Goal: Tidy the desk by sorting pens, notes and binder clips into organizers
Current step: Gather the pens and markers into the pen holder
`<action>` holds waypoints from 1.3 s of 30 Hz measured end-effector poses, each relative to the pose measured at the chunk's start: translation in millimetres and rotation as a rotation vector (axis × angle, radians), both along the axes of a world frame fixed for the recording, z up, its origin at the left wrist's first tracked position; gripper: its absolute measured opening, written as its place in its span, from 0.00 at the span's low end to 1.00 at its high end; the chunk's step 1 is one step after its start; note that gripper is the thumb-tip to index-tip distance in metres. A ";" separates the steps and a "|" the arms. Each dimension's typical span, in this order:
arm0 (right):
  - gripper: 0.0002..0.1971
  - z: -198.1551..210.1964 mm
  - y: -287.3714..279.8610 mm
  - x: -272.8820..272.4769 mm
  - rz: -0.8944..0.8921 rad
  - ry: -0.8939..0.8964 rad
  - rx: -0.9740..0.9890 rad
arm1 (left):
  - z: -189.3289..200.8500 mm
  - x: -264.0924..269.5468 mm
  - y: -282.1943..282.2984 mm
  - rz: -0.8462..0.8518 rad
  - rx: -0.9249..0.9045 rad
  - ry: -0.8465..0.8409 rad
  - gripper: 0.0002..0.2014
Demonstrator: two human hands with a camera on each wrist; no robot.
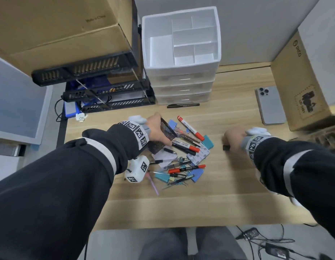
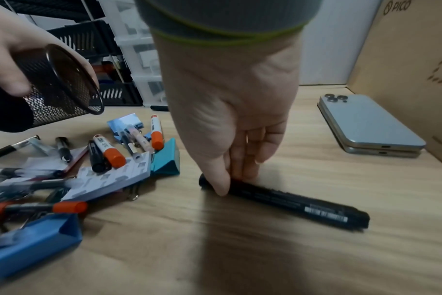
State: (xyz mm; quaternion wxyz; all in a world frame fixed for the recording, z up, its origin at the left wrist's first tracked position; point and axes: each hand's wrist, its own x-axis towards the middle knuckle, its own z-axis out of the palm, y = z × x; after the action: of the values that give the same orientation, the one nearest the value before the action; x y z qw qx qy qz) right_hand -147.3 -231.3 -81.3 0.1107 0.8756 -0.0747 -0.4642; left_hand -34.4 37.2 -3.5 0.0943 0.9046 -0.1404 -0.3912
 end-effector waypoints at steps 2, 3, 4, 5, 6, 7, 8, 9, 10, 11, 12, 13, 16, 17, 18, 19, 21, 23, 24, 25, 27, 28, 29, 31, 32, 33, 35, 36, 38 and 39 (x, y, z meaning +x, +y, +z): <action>0.11 -1.8 2.9 -2.4 -0.012 -0.042 0.053 | -1.5 -4.0 3.6 -0.004 -0.027 -0.010 0.46; 0.11 -2.5 3.3 -3.8 -0.025 -0.058 0.074 | -2.2 -5.1 5.1 -0.002 -0.039 -0.016 0.46; 0.11 -3.3 4.2 -5.2 -0.033 -0.092 0.096 | -2.0 -5.4 7.5 -0.004 -0.050 -0.021 0.46; 0.11 -1.2 6.0 -6.7 -0.050 -0.138 0.135 | -1.5 -4.5 10.3 -0.004 -0.054 -0.022 0.46; 0.11 0.1 7.3 -7.0 -0.095 -0.191 0.184 | -1.5 -3.6 12.3 -0.006 -0.057 -0.020 0.47; 0.12 1.5 8.7 -6.1 -0.145 -0.256 0.235 | -1.4 -2.5 14.7 -0.006 -0.058 -0.018 0.47; 0.13 3.2 12.0 -2.6 -0.187 -0.324 0.276 | -0.5 -0.8 18.0 -0.004 -0.059 -0.019 0.48; 0.14 4.5 15.6 2.0 -0.218 -0.394 0.318 | 0.7 1.0 21.4 0.000 -0.056 -0.018 0.48; 0.14 6.1 19.6 8.3 -0.237 -0.454 0.351 | 2.5 3.2 24.7 0.008 -0.053 -0.015 0.48; 0.15 7.6 23.2 15.0 -0.250 -0.499 0.385 | 4.1 5.5 28.3 0.017 -0.050 -0.011 0.48; 0.15 10.0 27.0 23.1 -0.252 -0.523 0.414 | 5.7 8.1 32.3 0.024 -0.049 -0.010 0.48; 0.15 12.5 31.1 30.7 -0.234 -0.537 0.440 | 7.1 10.3 36.7 0.029 -0.050 -0.012 0.48; 0.14 21.5 43.7 54.4 -0.160 -0.579 0.461 | 9.4 16.0 47.9 0.038 -0.057 -0.026 0.47; 0.14 22.7 47.1 60.9 -0.137 -0.604 0.462 | 9.3 17.0 50.5 0.036 -0.058 -0.028 0.47; 0.14 24.0 51.9 69.4 -0.110 -0.620 0.460 | 8.2 19.8 54.4 0.038 -0.055 -0.034 0.47; 0.13 23.4 55.9 77.3 -0.086 -0.626 0.463 | 6.4 22.9 57.7 0.044 -0.054 -0.039 0.46; 0.14 19.3 62.6 92.3 -0.035 -0.622 0.463 | 2.5 27.7 63.8 0.061 -0.065 -0.050 0.46; 0.14 15.7 67.7 101.8 0.000 -0.608 0.445 | -0.5 28.4 66.5 0.062 -0.073 -0.050 0.45; 0.13 10.3 69.7 107.3 0.010 -0.600 0.438 | -3.6 29.5 67.6 0.065 -0.070 -0.049 0.45; 0.13 6.6 71.8 111.9 0.022 -0.596 0.431 | -6.7 30.4 68.3 0.068 -0.069 -0.050 0.45; 0.11 2.7 76.8 118.5 0.035 -0.581 0.428 | -12.9 32.3 69.0 0.076 -0.073 -0.053 0.46; 0.10 2.7 78.3 119.4 0.023 -0.581 0.427 | -14.3 32.2 68.0 0.079 -0.083 -0.054 0.46; 0.07 0.5 79.5 121.4 0.015 -0.580 0.432 | -16.6 33.3 67.6 0.084 -0.094 -0.054 0.46; 0.08 -2.8 80.5 124.1 -0.002 -0.587 0.418 | -19.5 34.4 66.1 0.086 -0.108 -0.049 0.47; 0.09 -3.1 80.1 124.6 -0.004 -0.576 0.410 | -20.9 34.7 65.3 0.083 -0.108 -0.043 0.47; 0.09 -3.5 78.7 124.9 -0.005 -0.569 0.413 | -21.9 35.4 64.6 0.080 -0.105 -0.041 0.47; 0.08 -3.8 75.5 122.7 -0.030 -0.531 0.438 | -22.4 36.0 64.2 0.071 -0.095 -0.040 0.48; 0.08 -3.6 74.5 121.2 -0.045 -0.503 0.449 | -22.6 37.3 64.3 0.066 -0.090 -0.041 0.48; 0.10 -5.6 73.7 117.7 -0.065 -0.474 0.427 | -22.2 39.5 64.3 0.051 -0.078 -0.040 0.48; 0.11 -6.6 74.2 116.4 -0.080 -0.465 0.415 | -21.7 40.2 64.8 0.043 -0.070 -0.038 0.47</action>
State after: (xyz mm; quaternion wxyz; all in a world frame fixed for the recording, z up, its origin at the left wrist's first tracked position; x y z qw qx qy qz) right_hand -30.9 -157.1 -87.9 -0.1087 0.9585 -0.0360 -0.2610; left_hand 5.9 101.9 -25.2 0.1318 0.9109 -0.1363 -0.3665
